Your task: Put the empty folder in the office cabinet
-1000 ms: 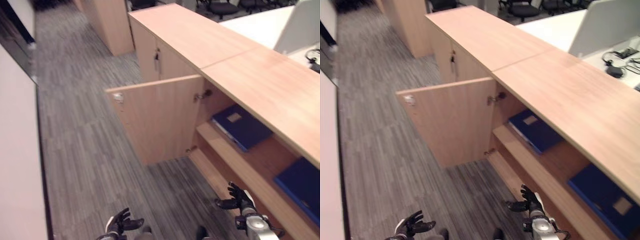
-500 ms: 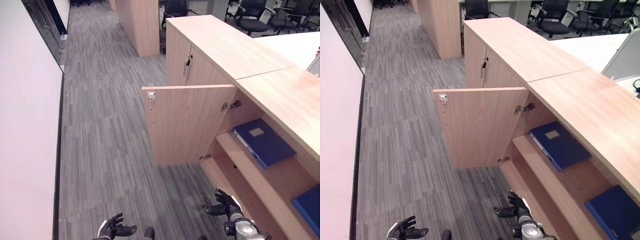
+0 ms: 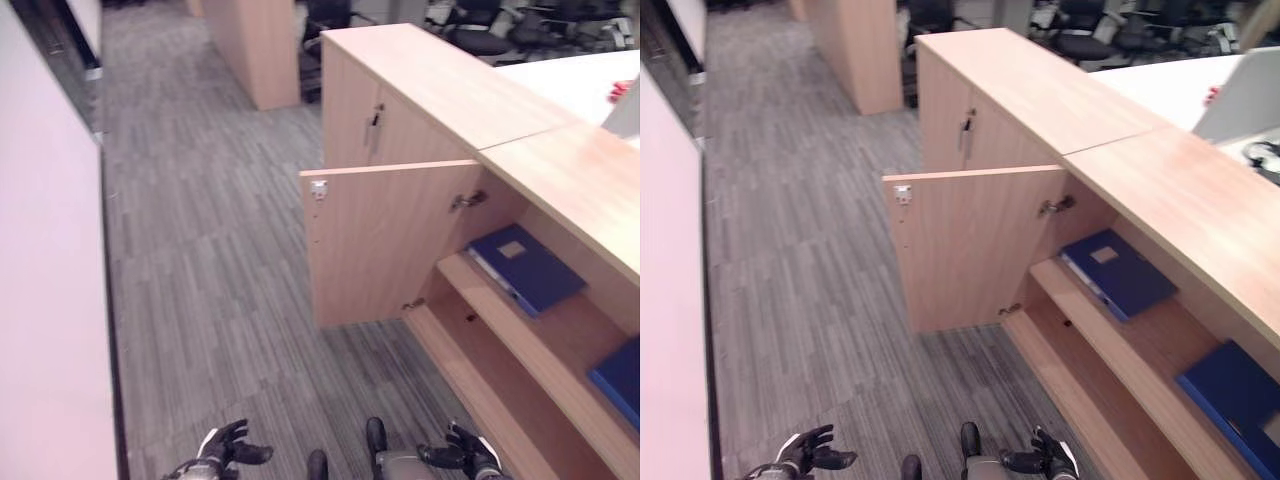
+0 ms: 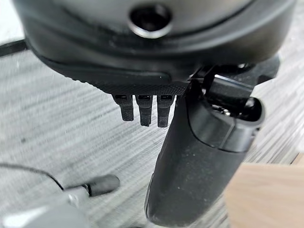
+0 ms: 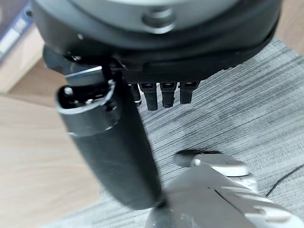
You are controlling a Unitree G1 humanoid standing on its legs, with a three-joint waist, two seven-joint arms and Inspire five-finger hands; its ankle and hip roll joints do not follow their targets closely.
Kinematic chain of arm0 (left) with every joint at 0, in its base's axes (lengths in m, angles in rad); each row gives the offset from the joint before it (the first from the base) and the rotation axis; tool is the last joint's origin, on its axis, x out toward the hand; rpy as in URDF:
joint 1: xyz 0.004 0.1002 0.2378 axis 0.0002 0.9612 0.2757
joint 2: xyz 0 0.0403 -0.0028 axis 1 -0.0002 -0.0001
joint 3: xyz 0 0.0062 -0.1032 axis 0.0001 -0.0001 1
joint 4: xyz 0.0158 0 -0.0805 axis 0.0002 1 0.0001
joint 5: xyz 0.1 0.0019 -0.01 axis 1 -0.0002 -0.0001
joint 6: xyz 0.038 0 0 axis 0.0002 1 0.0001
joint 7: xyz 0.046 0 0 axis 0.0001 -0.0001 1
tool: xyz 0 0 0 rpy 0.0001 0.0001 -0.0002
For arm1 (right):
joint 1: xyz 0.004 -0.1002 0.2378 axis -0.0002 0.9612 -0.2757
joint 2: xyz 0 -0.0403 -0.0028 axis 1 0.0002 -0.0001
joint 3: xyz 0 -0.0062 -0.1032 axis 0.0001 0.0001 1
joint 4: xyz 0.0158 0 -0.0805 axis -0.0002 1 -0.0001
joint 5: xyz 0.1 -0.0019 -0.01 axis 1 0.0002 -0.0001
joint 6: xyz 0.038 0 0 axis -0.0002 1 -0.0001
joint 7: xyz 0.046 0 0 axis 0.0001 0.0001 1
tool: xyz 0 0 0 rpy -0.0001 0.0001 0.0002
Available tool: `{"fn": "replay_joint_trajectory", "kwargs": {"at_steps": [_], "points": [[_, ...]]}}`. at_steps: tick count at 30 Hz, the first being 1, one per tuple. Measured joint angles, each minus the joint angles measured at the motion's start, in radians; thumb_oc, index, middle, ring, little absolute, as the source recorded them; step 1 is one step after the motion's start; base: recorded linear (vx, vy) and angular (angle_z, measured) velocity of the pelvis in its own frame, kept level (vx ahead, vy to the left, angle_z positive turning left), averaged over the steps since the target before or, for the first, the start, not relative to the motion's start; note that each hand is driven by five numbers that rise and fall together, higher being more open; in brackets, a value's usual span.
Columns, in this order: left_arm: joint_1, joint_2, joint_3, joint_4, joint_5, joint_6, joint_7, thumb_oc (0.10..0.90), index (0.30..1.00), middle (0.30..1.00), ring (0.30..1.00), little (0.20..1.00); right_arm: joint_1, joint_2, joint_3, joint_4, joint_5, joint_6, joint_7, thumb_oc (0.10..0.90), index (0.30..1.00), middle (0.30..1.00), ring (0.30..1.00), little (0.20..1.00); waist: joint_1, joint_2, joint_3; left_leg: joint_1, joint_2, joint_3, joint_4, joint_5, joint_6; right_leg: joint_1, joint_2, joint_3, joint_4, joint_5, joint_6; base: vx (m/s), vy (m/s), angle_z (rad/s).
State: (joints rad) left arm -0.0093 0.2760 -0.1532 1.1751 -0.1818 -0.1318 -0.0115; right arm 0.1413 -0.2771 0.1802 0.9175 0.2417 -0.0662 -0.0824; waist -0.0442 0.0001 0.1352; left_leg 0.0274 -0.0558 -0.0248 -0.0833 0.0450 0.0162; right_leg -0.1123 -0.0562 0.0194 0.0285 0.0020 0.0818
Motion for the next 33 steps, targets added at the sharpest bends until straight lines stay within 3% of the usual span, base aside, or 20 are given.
{"fn": "replay_joint_trajectory", "kwargs": {"at_steps": [3, 5, 7, 9, 10, 11, 13, 14, 15, 17, 18, 19, 20, 22, 24, 25, 26, 27, 30, 33], "points": [[0.052, -0.008, -0.005, -0.004, 0.001, 0.004, 0.000, 0.800, 0.900, 0.900, 0.900, 0.900, -0.024, -0.011, 0.000, -0.005, 0.000, -0.008, 0.004, 0.800, 0.900, 0.900, 0.900, 0.900, -0.007, 0.015, -0.006, 0.022, 0.006, -0.008, 0.001, -0.009, 0.013, 0.027, 0.006, -0.009, -0.023, 0.080, -0.020, 0.09, -0.128, 0.04], [0.070, -0.021, -0.025, -0.004, 0.002, 0.004, -0.001, 0.800, 0.900, 0.900, 0.900, 0.900, -0.024, -0.030, 0.001, 0.001, -0.001, -0.009, 0.009, 0.800, 0.900, 0.900, 0.900, 0.900, -0.008, 0.047, -0.021, 0.028, 0.024, -0.019, 0.004, -0.015, -0.006, 0.054, 0.023, -0.024, -0.046, 0.086, -0.033, 0.08, -0.158, 0.18], [0.068, -0.024, -0.042, -0.009, 0.002, 0.004, -0.002, 0.800, 0.900, 0.900, 0.900, 0.900, -0.026, -0.047, 0.002, 0.003, -0.001, -0.009, 0.009, 0.800, 0.900, 0.900, 0.900, 0.900, -0.005, 0.056, -0.025, 0.022, 0.045, -0.031, 0.062, -0.030, -0.036, 0.108, 0.042, -0.054, -0.097, 0.098, -0.075, 0.05, -0.148, 0.24], [0.057, -0.024, -0.041, -0.009, 0.002, 0.002, -0.002, 0.800, 0.900, 0.900, 0.900, 0.900, -0.035, -0.050, 0.003, 0.005, -0.001, -0.009, 0.009, 0.800, 0.900, 0.900, 0.900, 0.900, -0.003, 0.023, -0.008, 0.007, 0.044, -0.030, 0.149, -0.055, -0.070, 0.145, 0.037, -0.059, -0.113, 0.105, -0.096, -0.01, -0.091, 0.06], [0.060, -0.025, -0.041, -0.008, 0.001, 0.002, -0.005, 0.800, 0.900, 0.900, 0.900, 0.900, -0.044, -0.052, 0.000, 0.001, 0.000, -0.011, 0.008, 0.800, 0.900, 0.900, 0.900, 0.900, -0.001, 0.025, -0.010, -0.016, 0.043, -0.032, 0.215, -0.056, -0.098, 0.151, 0.042, -0.058, -0.104, 0.089, -0.119, 0.06, -0.097, -0.01], [0.029, -0.026, -0.040, -0.002, 0.001, 0.002, -0.007, 0.800, 0.900, 0.900, 0.900, 0.900, -0.062, -0.059, 0.000, 0.001, 0.001, -0.021, 0.008, 0.800, 0.900, 0.900, 0.900, 0.900, -0.003, -0.009, 0.010, -0.093, 0.033, -0.022, 0.381, -0.061, -0.136, 0.157, 0.029, -0.061, -0.098, 0.065, -0.133, 0.06, -0.096, 0.01], [-0.006, -0.025, -0.039, -0.002, 0.001, 0.001, -0.007, 0.800, 0.900, 0.900, 0.900, 0.900, -0.069, -0.064, 0.002, 0.005, 0.003, -0.021, 0.007, 0.800, 0.900, 0.900, 0.900, 0.900, -0.002, -0.033, 0.028, -0.153, 0.041, -0.004, 0.523, -0.059, -0.157, 0.174, 0.029, -0.066, -0.101, 0.063, -0.149, 0.15, -0.008, 0.00], [-0.009, -0.026, -0.039, -0.002, 0.001, 0.001, -0.008, 0.800, 0.900, 0.900, 0.900, 0.900, -0.078, -0.064, 0.002, 0.008, 0.003, -0.020, 0.006, 0.800, 0.900, 0.900, 0.900, 0.900, 0.000, -0.033, 0.030, -0.170, 0.065, 0.006, 0.539, -0.071, -0.156, 0.193, 0.036, -0.063, -0.107, 0.054, -0.157, 0.23, 0.045, 0.05], [-0.017, -0.026, -0.041, -0.002, 0.001, 0.002, -0.009, 0.800, 0.900, 0.900, 0.900, 0.900, -0.073, -0.064, 0.002, 0.011, 0.003, -0.021, 0.005, 0.800, 0.900, 0.900, 0.900, 0.900, -0.006, -0.036, 0.030, -0.175, 0.098, 0.016, 0.512, -0.066, -0.165, 0.193, 0.042, -0.067, -0.115, 0.046, -0.164, 0.15, 0.030, 0.04], [-0.020, -0.029, -0.051, -0.008, 0.001, 0.001, -0.017, 0.800, 0.900, 0.900, 0.900, 0.900, -0.078, -0.069, 0.003, 0.029, 0.003, -0.014, 0.002, 0.800, 0.900, 0.900, 0.900, 0.900, 0.006, -0.035, 0.035, -0.145, 0.143, 0.000, 0.311, -0.063, -0.165, 0.190, 0.050, -0.057, -0.118, 0.045, -0.161, 0.17, 0.039, -0.11], [-0.027, -0.050, -0.057, -0.013, 0.002, 0.001, -0.021, 0.800, 0.900, 0.900, 0.900, 0.900, -0.080, -0.090, 0.004, 0.034, 0.002, -0.003, -0.003, 0.800, 0.900, 0.900, 0.900, 0.900, 0.019, -0.007, 0.054, -0.128, 0.161, -0.070, 0.142, -0.029, -0.174, 0.196, 0.061, -0.041, -0.114, 0.058, -0.142, 0.17, 0.037, -0.26], [-0.024, -0.057, -0.057, -0.013, 0.000, 0.001, -0.022, 0.800, 0.900, 0.900, 0.900, 0.900, -0.086, -0.097, 0.004, 0.034, 0.002, 0.002, -0.006, 0.800, 0.900, 0.900, 0.900, 0.900, 0.026, 0.006, 0.060, -0.126, 0.152, -0.104, 0.101, -0.014, -0.176, 0.199, 0.064, -0.031, -0.114, 0.053, -0.139, 0.15, 0.044, -0.39], [-0.017, -0.059, -0.058, -0.013, 0.004, 0.001, -0.021, 0.800, 0.900, 0.900, 0.900, 0.900, -0.098, -0.102, 0.004, 0.043, 0.002, 0.003, -0.007, 0.800, 0.900, 0.900, 0.900, 0.900, 0.028, 0.018, 0.061, -0.104, 0.142, -0.150, 0.033, 0.006, -0.175, 0.198, 0.069, -0.016, -0.114, 0.053, -0.131, 0.11, 0.049, -0.52], [0.002, -0.061, -0.054, -0.014, 0.004, 0.002, -0.022, 0.800, 0.900, 0.900, 0.900, 0.900, -0.113, -0.102, 0.008, 0.044, 0.002, 0.001, -0.005, 0.800, 0.900, 0.900, 0.900, 0.900, 0.030, 0.041, 0.060, -0.077, 0.135, -0.136, 0.012, 0.031, -0.160, 0.219, 0.075, 0.003, -0.115, 0.051, -0.126, 0.18, 0.088, -0.49], [0.014, -0.061, -0.058, -0.023, 0.035, 0.001, -0.021, 0.800, 0.900, 0.900, 0.900, 0.900, -0.088, -0.106, 0.013, 0.031, -0.004, 0.000, -0.001, 0.800, 0.900, 0.900, 0.900, 0.900, 0.019, 0.064, 0.047, -0.010, 0.144, -0.116, 0.016, 0.043, -0.148, 0.253, 0.079, 0.015, -0.116, 0.017, -0.099, 0.11, 0.087, -0.17], [0.015, -0.060, -0.058, -0.032, 0.043, 0.001, -0.021, 0.800, 0.900, 0.900, 0.900, 0.900, -0.087, -0.102, 0.013, 0.032, -0.004, 0.001, -0.002, 0.800, 0.900, 0.900, 0.900, 0.900, 0.020, 0.063, 0.046, -0.002, 0.132, -0.108, 0.007, 0.061, -0.114, 0.258, 0.067, 0.021, -0.119, 0.012, -0.093, 0.08, 0.078, -0.13], [0.015, -0.057, -0.057, -0.042, 0.047, 0.002, -0.019, 0.800, 0.900, 0.900, 0.900, 0.900, -0.086, -0.099, 0.013, 0.030, -0.004, 0.001, -0.003, 0.800, 0.900, 0.900, 0.900, 0.900, 0.022, 0.062, 0.041, -0.001, 0.122, -0.097, 0.004, 0.061, -0.111, 0.256, 0.057, 0.025, -0.118, 0.008, -0.083, 0.09, 0.105, -0.23], [0.025, -0.045, -0.057, -0.077, 0.050, 0.001, -0.017, 0.800, 0.900, 0.900, 0.900, 0.900, -0.090, -0.084, 0.014, 0.029, -0.006, 0.001, 0.010, 0.800, 0.900, 0.900, 0.900, 0.900, 0.021, 0.038, 0.040, -0.005, 0.090, -0.075, 0.004, 0.063, -0.064, 0.251, 0.023, 0.039, -0.114, 0.011, -0.052, 0.09, 0.103, -0.22], [0.028, -0.027, -0.057, -0.079, 0.058, 0.003, -0.019, 0.800, 0.900, 0.900, 0.900, 0.900, -0.081, -0.049, 0.014, 0.031, -0.006, 0.002, 0.014, 0.800, 0.900, 0.900, 0.900, 0.900, 0.021, 0.013, 0.034, 0.003, 0.053, -0.064, 0.004, 0.056, -0.038, 0.257, -0.018, 0.050, -0.114, -0.002, -0.024, 0.05, 0.064, -0.08], [0.032, -0.005, -0.056, -0.091, 0.069, 0.002, -0.017, 0.800, 0.900, 0.900, 0.900, 0.900, -0.082, -0.021, 0.021, 0.041, -0.017, 0.004, 0.027, 0.800, 0.900, 0.900, 0.900, 0.900, 0.024, 0.010, 0.031, 0.014, 0.030, -0.058, 0.003, 0.049, -0.026, 0.268, -0.041, 0.050, -0.115, -0.011, -0.007, 0.06, 0.077, 0.00]]}}
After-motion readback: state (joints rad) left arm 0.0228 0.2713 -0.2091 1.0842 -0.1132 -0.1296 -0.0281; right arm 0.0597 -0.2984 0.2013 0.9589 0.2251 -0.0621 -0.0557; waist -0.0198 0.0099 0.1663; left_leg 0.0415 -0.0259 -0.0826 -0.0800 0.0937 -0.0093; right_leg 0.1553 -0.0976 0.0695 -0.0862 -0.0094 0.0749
